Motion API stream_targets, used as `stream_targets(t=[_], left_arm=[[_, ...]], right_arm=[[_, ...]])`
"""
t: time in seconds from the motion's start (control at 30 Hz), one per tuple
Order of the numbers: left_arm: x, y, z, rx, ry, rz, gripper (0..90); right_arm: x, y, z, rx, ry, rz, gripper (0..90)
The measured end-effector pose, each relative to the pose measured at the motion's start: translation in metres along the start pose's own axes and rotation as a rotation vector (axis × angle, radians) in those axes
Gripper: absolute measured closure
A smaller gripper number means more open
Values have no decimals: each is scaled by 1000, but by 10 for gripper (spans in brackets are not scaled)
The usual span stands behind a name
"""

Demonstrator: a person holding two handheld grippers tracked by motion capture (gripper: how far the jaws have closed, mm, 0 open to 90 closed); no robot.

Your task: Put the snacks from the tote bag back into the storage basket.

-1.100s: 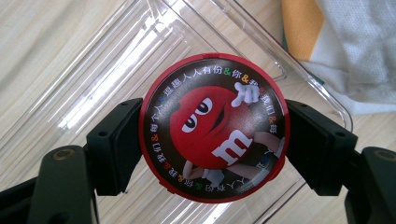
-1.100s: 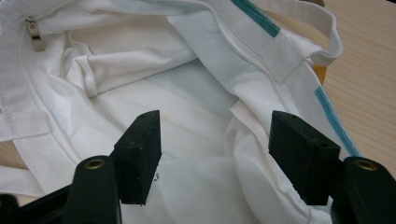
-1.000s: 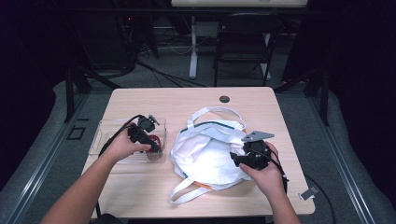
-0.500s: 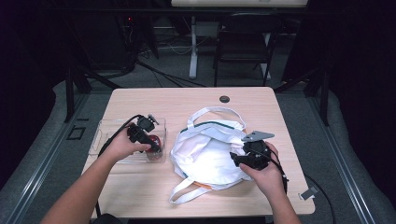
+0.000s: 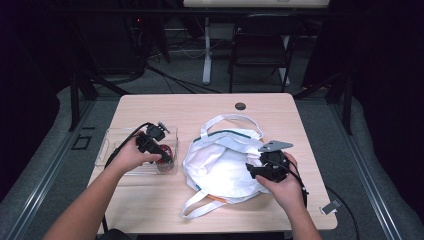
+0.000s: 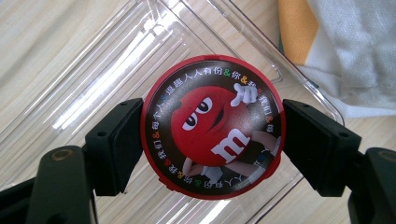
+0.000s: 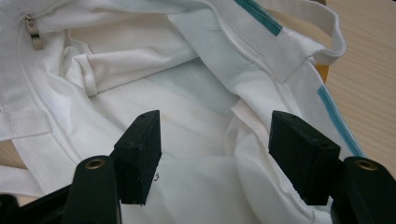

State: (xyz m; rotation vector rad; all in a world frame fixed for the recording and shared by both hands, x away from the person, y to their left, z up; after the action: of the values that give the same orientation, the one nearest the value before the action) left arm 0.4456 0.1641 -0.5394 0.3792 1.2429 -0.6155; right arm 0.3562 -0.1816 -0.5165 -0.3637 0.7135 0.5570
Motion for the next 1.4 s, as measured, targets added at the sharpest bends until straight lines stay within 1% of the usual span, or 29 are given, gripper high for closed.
stream_targets(t=[0.1,0.23,0.47,0.6,0.63,0.67,0.87,0.97,1.0,1.07,1.1,1.13,1.2,1.23,1.27,1.3,1.33,1.4], left_arm=[[-2,0,0,-1,-5,-3,242],[-6,1,0,-4,-16,-17,244],[-9,0,0,-1,-23,-11,245],[-13,-2,3,3,-34,-8,248],[-17,-3,3,8,-31,-9,248],[-18,-3,4,8,-40,-7,248],[-27,-4,5,18,-52,-14,252],[-34,-5,6,25,-69,-3,260],[-36,-6,6,21,-69,-8,262],[-41,-7,7,29,-79,-6,268],[-41,-7,7,29,-79,-6,270],[-43,-9,7,24,-86,-8,270],[-48,-10,8,26,-91,-7,274],[-51,-13,8,23,-110,-13,280],[-52,-14,8,28,-111,-15,283],[-53,-15,8,21,-117,-20,284],[-54,-17,8,24,-126,-19,288],[-56,-20,8,32,-127,-21,295]], right_arm=[[0,0,0,0,-2,0,345],[0,0,0,1,-1,0,345],[0,0,0,0,-1,2,345],[1,0,0,-2,0,1,345],[1,0,0,-2,1,1,345],[1,0,0,-1,0,1,345],[1,0,0,4,-3,3,345],[1,0,0,-2,0,2,345],[1,1,0,-3,1,2,345],[1,1,0,-3,2,0,345],[1,1,0,-2,1,0,345],[1,1,0,-2,1,0,345],[1,0,0,-2,1,0,345],[1,1,0,-2,0,1,345],[1,1,0,-3,1,3,345],[1,1,0,-3,0,3,345],[0,1,0,-3,1,3,345],[0,1,0,-4,1,2,345]])
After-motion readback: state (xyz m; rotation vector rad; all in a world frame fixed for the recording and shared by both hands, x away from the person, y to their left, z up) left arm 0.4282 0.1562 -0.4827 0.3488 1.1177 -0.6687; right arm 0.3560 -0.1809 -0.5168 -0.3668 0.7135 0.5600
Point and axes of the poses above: each handheld gripper's, and its own axes: x roughly forward along the jaws, z roughly out of its top, y roughly to its left, the point moved 5 cm from there along x, roughly forward along the jaws, and after that the axes turned 7 degrees about -x, right-handed, at the moved point
